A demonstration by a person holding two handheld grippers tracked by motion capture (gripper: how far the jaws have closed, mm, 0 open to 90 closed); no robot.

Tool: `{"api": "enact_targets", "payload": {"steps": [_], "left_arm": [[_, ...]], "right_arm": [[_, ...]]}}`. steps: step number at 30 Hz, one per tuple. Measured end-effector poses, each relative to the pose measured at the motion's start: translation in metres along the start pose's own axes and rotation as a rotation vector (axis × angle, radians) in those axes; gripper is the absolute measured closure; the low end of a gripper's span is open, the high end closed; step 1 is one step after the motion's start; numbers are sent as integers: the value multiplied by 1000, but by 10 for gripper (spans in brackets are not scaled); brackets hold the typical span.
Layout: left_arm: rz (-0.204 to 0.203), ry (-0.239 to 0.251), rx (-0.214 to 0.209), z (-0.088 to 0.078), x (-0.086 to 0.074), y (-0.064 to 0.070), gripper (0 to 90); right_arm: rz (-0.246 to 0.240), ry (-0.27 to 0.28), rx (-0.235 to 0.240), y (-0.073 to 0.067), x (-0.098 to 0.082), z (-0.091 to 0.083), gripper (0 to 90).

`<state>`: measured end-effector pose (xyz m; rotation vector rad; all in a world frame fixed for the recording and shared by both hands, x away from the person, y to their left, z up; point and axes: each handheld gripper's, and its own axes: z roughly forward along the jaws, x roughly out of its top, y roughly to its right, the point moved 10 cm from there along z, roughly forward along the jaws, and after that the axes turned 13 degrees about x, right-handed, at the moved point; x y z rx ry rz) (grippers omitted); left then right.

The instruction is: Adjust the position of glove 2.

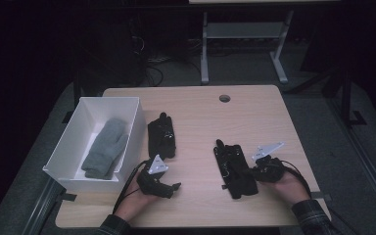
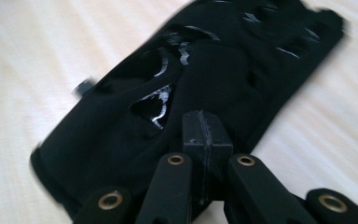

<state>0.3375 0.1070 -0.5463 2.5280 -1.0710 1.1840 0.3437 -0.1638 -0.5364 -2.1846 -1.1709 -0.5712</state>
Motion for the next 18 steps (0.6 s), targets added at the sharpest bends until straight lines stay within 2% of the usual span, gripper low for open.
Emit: {"api": "enact_targets", "payload": {"steps": [6,8,10,13,14,16,18], "left_arm": [[-1,0,1,0,0,0,126],[-2,-1,1,0,0,0,125],[-2,-1,1,0,0,0,125],[-2,-1,2,1,1,0,126],[-1,-5,2,0,0,0,126],[-2,-4,3,1,0,0,125],[-1,-1,2,1,1,0,125]], "right_arm": [[-46,-18,73,-19,3,11,900],[-58,-18,66,-20,4,11,861],[-46,8,71,-18,6,7,799],[-29,63,19,-7,9,-2,657],[-32,95,-9,-1,10,-6,624],[-7,154,-83,13,11,-15,524],[11,174,-143,27,9,-19,463]]}}
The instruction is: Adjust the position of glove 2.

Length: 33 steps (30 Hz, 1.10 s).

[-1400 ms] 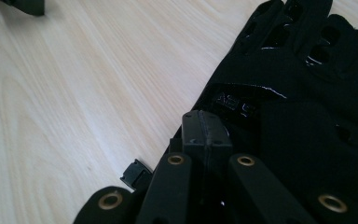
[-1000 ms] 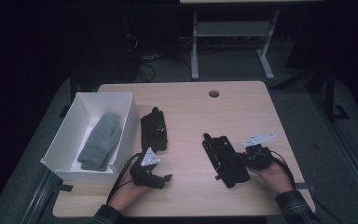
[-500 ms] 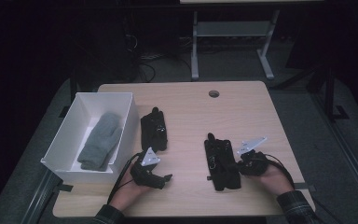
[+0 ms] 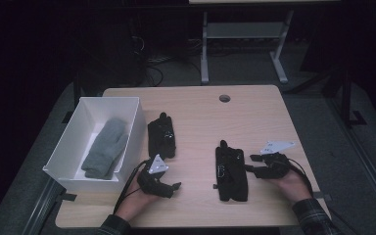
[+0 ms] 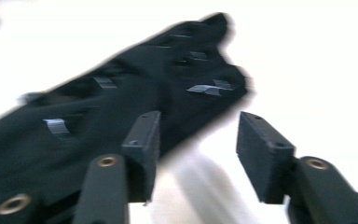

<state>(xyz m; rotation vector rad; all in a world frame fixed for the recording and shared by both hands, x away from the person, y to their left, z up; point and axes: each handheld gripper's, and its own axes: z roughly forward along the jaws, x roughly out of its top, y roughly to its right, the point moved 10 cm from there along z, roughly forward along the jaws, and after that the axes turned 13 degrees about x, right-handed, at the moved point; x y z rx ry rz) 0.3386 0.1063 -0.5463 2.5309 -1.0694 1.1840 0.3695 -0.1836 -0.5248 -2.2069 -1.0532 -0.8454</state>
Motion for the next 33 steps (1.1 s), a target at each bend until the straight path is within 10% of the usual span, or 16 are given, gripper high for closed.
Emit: {"api": "enact_targets", "payload": {"steps": [13,27,33], "left_arm": [[-14,-39,-5,-3,17,-4,229],[-75,-48,146,18,68,-50,876],[-85,-78,216,38,78,-73,895]], "right_arm": [[112,32,-150,54,-20,-2,222],[129,28,-156,54,-21,0,152],[129,27,-156,54,-21,0,151]]}}
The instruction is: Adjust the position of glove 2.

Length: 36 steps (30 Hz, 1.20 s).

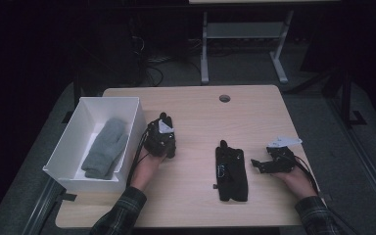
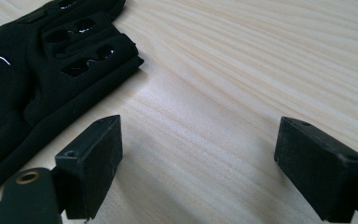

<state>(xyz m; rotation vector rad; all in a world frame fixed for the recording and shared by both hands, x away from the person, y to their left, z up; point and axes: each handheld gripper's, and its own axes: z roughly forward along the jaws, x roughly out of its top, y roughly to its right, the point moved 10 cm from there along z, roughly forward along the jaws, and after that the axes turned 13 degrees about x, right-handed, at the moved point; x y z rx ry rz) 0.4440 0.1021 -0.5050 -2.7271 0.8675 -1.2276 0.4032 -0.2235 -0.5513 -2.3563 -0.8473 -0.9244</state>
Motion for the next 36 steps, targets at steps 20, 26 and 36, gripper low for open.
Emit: {"api": "enact_targets", "payload": {"steps": [20,26,36], "left_arm": [[-40,-66,-120,28,-13,9,898],[-34,-69,-199,13,-21,27,898],[29,-87,-314,-11,-32,63,898]], "right_arm": [[-1,0,-1,0,0,0,151],[-1,-1,-1,0,0,0,151],[-1,-1,-1,-1,0,0,151]]}}
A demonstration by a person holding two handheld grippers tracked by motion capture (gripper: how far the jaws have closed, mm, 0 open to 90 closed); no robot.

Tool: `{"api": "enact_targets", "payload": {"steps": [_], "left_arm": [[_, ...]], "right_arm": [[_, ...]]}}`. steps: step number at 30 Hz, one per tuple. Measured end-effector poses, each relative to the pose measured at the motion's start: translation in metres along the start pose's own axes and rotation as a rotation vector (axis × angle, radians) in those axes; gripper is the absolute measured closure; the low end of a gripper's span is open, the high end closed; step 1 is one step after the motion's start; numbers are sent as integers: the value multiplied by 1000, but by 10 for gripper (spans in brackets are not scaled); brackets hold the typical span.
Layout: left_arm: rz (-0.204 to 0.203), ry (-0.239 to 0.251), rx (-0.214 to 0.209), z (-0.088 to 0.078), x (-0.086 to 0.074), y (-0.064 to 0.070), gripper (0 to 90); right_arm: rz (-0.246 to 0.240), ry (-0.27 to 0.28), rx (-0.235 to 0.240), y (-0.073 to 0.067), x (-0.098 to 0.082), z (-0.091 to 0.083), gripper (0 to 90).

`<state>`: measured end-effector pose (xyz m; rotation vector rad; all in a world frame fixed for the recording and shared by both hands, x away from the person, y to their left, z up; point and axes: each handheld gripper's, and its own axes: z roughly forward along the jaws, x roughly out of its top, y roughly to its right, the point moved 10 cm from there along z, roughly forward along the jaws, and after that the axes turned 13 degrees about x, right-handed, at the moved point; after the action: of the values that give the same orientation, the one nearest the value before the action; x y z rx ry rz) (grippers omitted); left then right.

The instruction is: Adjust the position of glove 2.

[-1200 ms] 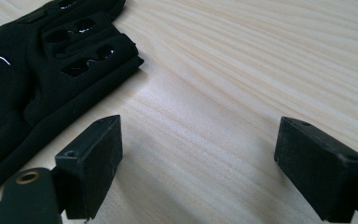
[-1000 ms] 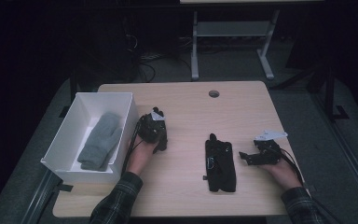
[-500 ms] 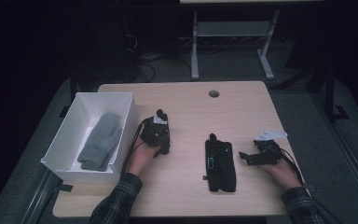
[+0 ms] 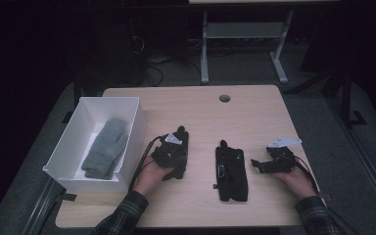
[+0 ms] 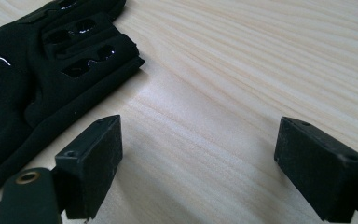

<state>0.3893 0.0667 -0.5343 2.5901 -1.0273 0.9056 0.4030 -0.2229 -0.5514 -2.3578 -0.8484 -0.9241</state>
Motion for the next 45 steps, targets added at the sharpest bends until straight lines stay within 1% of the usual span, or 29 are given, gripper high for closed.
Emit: {"api": "enact_targets", "payload": {"steps": [2,5,6,8,9,10,11,12,13,14,15,16,17,18,19,21,23,25,26,28,29,31,32,33,34,36,37,39,45], "left_arm": [[20,-6,-22,-3,-3,9,898],[35,-9,-53,-6,-6,22,898],[51,-15,-60,-8,-8,24,898],[44,-12,-84,-9,-9,33,898],[60,-23,-98,-11,-11,36,898],[58,-22,-108,-12,-12,40,897],[75,-30,-115,-13,-13,43,898],[73,-28,-120,-13,-13,46,898],[82,-30,-125,-14,-14,48,897],[75,-23,-130,-14,-13,50,897],[86,-24,-129,-16,-12,49,896],[71,-6,-127,-18,-10,48,896],[67,11,-129,-23,-7,45,891],[39,33,-126,-25,-3,44,875],[41,43,-117,-29,-2,40,864],[12,72,-84,-36,1,30,829],[-8,84,-41,-40,1,17,795],[-30,83,4,-42,-1,5,746],[-39,83,24,-42,-2,1,737],[-45,80,61,-41,-3,-7,712],[-47,75,68,-39,-4,-8,715],[-42,45,85,-34,-9,-12,739],[-39,29,93,-30,-12,-13,772],[-38,7,94,-27,-15,-13,789],[-43,0,88,-24,-16,-13,809],[-39,-10,68,-18,-17,-13,844],[-43,-8,58,-17,-16,-11,855],[-34,-6,48,-15,-14,-8,859],[-27,12,5,-7,-5,11,863]], "right_arm": [[1,0,-1,0,0,0,151],[-5,1,-2,0,0,0,151],[-4,1,-2,0,0,0,151],[-3,1,-3,0,0,0,151],[-3,1,-3,0,0,0,151],[-3,1,-3,0,0,0,151],[-3,1,-2,0,0,0,151],[-3,1,-2,0,0,0,151],[-3,1,-2,0,0,0,151],[-3,1,-2,0,0,0,151],[-4,1,-2,0,0,0,151],[-3,1,-2,0,0,0,151],[-3,1,-2,0,0,0,151],[-3,2,-2,0,0,0,151],[-3,1,-2,0,0,0,151],[-3,2,-2,0,0,0,151],[-3,2,-2,0,1,0,151],[-3,2,-2,0,1,0,151],[-2,2,-2,0,1,0,151],[-2,2,-2,0,1,0,151],[-1,2,-2,0,1,0,152],[0,2,-1,0,1,0,151],[0,2,-1,0,1,1,151],[1,2,-1,0,1,1,151],[0,2,-1,0,1,0,151],[0,2,-1,0,1,1,151],[0,2,-2,0,1,1,152],[0,2,-2,0,1,1,152],[1,2,-2,0,1,1,152]]}}
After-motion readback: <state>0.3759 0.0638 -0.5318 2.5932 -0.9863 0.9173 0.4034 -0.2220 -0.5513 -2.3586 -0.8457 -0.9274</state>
